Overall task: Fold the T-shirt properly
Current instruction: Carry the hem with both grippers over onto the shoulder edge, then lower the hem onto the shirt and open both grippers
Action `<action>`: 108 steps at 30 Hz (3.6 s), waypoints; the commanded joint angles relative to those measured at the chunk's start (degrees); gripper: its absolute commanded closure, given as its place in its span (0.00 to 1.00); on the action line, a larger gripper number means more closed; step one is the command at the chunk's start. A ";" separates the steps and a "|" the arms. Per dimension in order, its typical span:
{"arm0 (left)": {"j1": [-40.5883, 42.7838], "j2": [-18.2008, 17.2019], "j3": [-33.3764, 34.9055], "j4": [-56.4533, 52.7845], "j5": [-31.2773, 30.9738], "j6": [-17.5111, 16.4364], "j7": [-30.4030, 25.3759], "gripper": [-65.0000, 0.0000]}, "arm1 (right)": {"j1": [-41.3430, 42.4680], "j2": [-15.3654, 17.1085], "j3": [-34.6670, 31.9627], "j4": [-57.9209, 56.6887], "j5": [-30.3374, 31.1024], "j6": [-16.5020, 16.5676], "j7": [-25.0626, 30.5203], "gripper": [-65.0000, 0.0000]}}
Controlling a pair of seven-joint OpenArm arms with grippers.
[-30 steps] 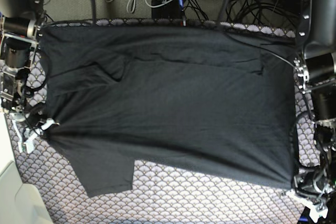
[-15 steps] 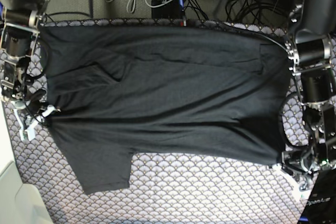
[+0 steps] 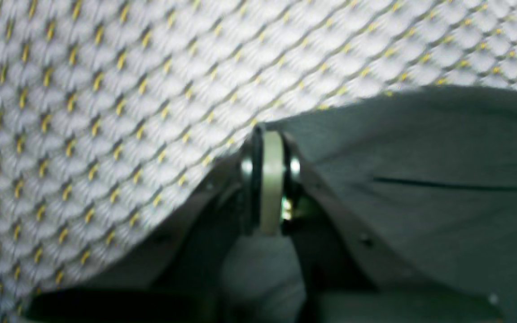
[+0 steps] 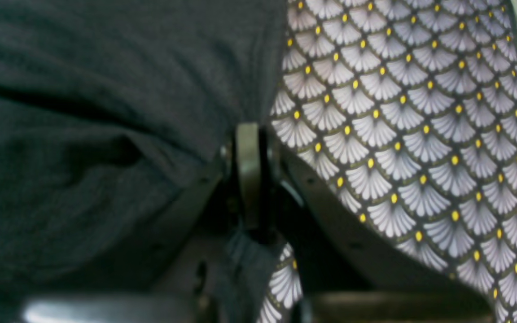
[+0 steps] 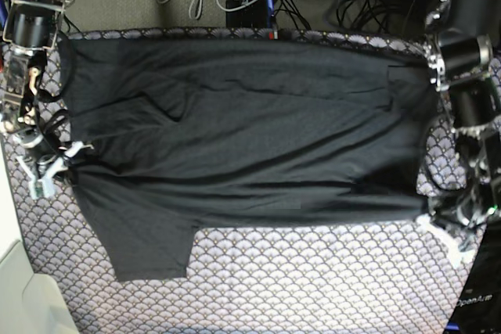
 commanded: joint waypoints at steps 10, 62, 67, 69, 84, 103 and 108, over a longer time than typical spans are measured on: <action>4.17 -2.41 -1.49 6.99 -0.32 -9.04 2.05 0.99 | -0.18 1.48 5.82 1.55 0.56 6.15 0.14 1.00; 14.54 -6.81 -6.24 7.78 -0.41 -15.98 2.14 0.99 | -12.57 2.80 11.44 7.97 0.56 6.15 0.05 1.00; 17.27 -6.72 -6.42 7.78 -0.41 -15.98 2.14 0.99 | -14.24 2.80 11.53 7.97 0.56 6.15 0.32 1.00; 17.44 -6.72 -6.42 7.78 -0.41 -16.69 2.14 0.99 | -15.03 2.80 11.53 7.97 0.56 6.15 0.40 1.00; 17.09 -7.16 -6.51 7.78 -0.32 -22.31 2.14 0.99 | -23.47 3.06 11.62 17.20 0.56 6.15 0.49 1.00; 16.03 -8.22 -5.98 7.78 -0.32 -22.49 6.89 0.99 | -27.52 2.80 14.78 16.85 0.47 6.15 0.05 1.00; 16.30 -8.13 -3.87 7.69 -0.32 -22.49 6.89 0.99 | -27.69 2.27 12.32 16.85 0.38 6.15 -0.04 1.00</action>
